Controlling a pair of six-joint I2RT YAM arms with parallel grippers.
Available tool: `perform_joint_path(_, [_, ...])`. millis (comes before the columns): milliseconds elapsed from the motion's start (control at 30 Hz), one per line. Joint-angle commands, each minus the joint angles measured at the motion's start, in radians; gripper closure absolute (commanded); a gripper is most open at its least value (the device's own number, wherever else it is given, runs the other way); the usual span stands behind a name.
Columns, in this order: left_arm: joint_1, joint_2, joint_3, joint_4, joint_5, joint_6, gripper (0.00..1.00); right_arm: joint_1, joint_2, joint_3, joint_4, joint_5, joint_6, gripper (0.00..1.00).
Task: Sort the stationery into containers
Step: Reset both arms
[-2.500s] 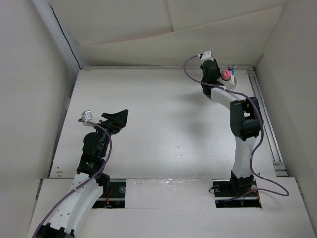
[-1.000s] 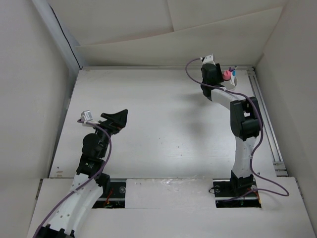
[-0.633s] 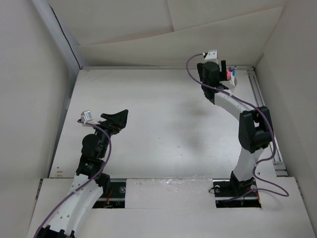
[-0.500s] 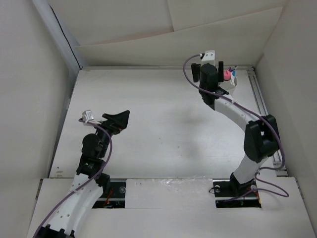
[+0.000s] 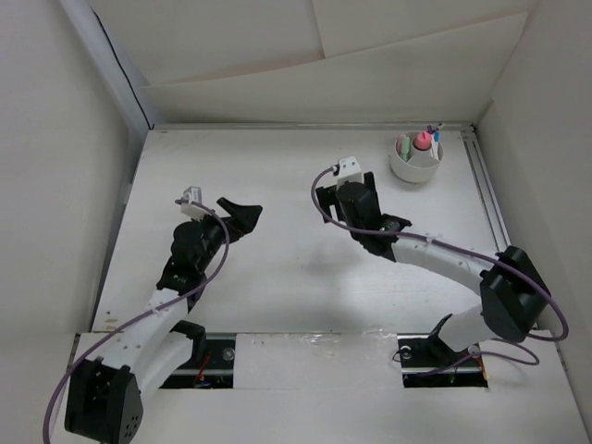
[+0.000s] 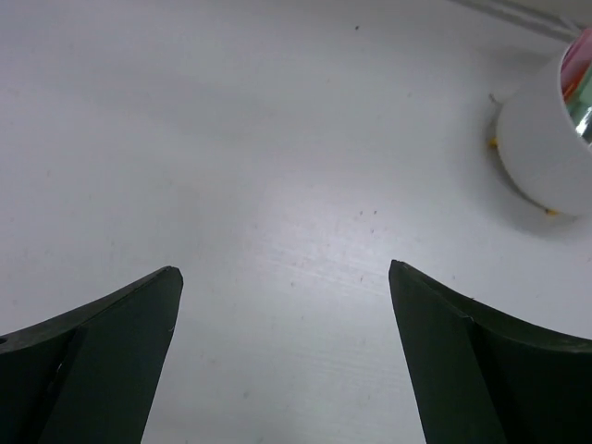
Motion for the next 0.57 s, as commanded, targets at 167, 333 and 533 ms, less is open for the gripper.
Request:
perform_joint_path(167, [-0.001, 0.085, 0.036, 0.164, 0.103, 0.046, 0.0, 0.11, -0.184, -0.15, -0.052, 0.039, 0.1, 0.01])
perform_joint_path(333, [-0.001, 0.041, 0.045, 0.184, 0.132, 0.034, 0.0, 0.132, -0.283, -0.204, -0.086, 0.057, 0.121, 0.01])
perform_joint_path(533, [-0.001, 0.007, -0.015, 0.242, 0.175, 0.009, 0.0, 0.151, -0.347, -0.215, -0.127, 0.066, 0.134, 0.01])
